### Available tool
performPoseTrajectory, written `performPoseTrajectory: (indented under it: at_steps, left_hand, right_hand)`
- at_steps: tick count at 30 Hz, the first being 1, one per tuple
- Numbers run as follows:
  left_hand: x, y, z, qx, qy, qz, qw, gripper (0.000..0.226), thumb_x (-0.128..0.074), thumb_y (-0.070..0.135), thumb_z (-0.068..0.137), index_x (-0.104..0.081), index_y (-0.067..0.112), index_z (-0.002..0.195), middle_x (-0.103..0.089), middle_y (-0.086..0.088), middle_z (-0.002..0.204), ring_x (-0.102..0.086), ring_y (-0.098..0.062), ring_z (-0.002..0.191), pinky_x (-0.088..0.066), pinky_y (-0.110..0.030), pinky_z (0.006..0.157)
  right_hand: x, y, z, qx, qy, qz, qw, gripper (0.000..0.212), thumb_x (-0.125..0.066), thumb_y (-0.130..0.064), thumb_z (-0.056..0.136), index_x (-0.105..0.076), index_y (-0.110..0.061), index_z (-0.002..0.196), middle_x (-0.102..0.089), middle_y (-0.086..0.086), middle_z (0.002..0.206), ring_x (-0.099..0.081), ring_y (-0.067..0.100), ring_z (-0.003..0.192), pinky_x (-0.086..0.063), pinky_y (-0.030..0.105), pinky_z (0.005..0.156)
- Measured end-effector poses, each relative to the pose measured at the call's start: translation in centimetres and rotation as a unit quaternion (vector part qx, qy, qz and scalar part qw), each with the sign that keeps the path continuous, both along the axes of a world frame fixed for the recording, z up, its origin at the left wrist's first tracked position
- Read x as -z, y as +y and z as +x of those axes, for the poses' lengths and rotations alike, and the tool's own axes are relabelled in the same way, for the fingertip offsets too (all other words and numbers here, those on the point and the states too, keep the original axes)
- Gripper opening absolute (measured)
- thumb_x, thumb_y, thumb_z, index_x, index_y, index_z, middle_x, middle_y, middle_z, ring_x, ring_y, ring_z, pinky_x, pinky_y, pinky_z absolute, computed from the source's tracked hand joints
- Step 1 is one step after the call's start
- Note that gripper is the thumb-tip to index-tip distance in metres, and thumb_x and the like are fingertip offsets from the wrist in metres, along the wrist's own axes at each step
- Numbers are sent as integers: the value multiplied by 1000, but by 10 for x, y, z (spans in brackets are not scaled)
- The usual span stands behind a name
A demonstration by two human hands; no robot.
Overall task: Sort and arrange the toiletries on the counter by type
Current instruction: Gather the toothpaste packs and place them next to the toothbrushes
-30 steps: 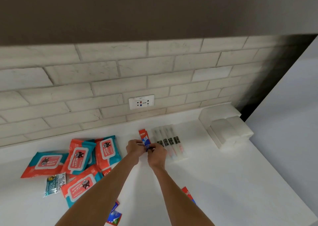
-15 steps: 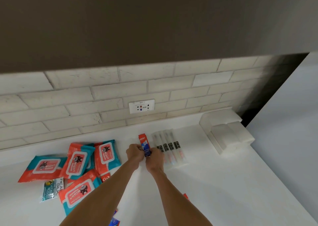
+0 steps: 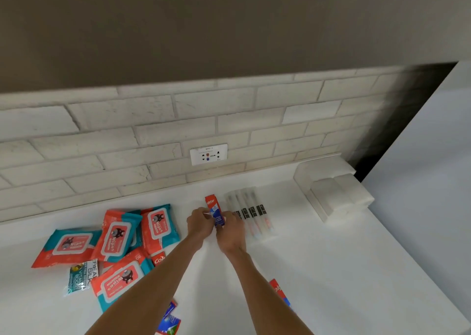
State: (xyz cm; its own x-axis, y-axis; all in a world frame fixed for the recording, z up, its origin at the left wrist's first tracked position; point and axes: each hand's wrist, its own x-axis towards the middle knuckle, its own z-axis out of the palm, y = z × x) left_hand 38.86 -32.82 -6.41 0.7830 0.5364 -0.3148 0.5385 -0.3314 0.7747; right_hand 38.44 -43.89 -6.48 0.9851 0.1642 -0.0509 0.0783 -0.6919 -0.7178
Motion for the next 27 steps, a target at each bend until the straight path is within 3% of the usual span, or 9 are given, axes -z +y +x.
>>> performPoseTrajectory:
  at_steps: [3, 5, 7, 10, 15, 22, 27]
  left_hand:
    - [-4, -2, -19, 34, -17, 10, 999, 31, -73, 21, 95, -66, 16, 125, -68, -5, 123, -65, -17, 98, -48, -15, 72]
    - [-6, -6, -39, 52, -33, 9, 998, 26, -73, 18, 95, -68, 19, 120, -71, -1, 117, -67, -15, 96, -47, -13, 70]
    - [-7, -11, -62, 64, -46, -1, 997, 21, -70, 14, 95, -70, 22, 115, -73, 2, 110, -68, -11, 92, -51, -14, 69]
    - [-7, -23, -97, 78, -58, -21, 995, 19, -68, 11, 95, -72, 24, 107, -75, 5, 99, -71, -10, 91, -60, -27, 83]
    - [-5, -49, -138, 112, -74, -21, 991, 15, -69, 11, 94, -75, 23, 100, -75, 11, 94, -70, -4, 87, -56, -21, 82]
    - [4, -76, -184, 140, -76, -40, 986, 16, -72, 15, 92, -76, 30, 90, -76, 18, 89, -71, 1, 86, -56, -19, 83]
    - [12, -73, -206, 159, -64, -60, 983, 18, -72, 12, 91, -77, 29, 93, -77, 18, 88, -73, -1, 85, -59, -27, 86]
  right_hand:
    - [-11, -14, -20, -13, -17, -19, 1000, 33, -68, -21, 104, -64, -20, 137, -66, 0, 138, -59, 19, 130, -50, 35, 115]
    - [-16, -27, -37, -7, -16, -15, 1000, 38, -66, -25, 105, -60, -22, 142, -63, -1, 142, -56, 20, 136, -50, 35, 115]
    - [-21, -42, -55, 5, -13, -11, 1000, 37, -65, -28, 106, -60, -25, 142, -64, -3, 142, -56, 18, 135, -53, 34, 111]
    - [-23, -64, -84, 15, -11, -32, 999, 35, -62, -34, 107, -61, -29, 141, -66, -6, 141, -60, 15, 131, -53, 31, 106]
    - [-16, -103, -126, 53, -13, -50, 997, 32, -60, -36, 107, -62, -29, 138, -65, -8, 139, -59, 14, 128, -51, 29, 101]
    - [8, -170, -162, 120, 17, -136, 983, 33, -62, -24, 103, -63, -22, 136, -63, 2, 139, -64, 29, 117, -57, 47, 94]
    - [28, -193, -184, 131, 26, -232, 964, 51, -71, -23, 99, -52, -14, 146, -59, 12, 139, -58, 33, 121, -58, 46, 91]
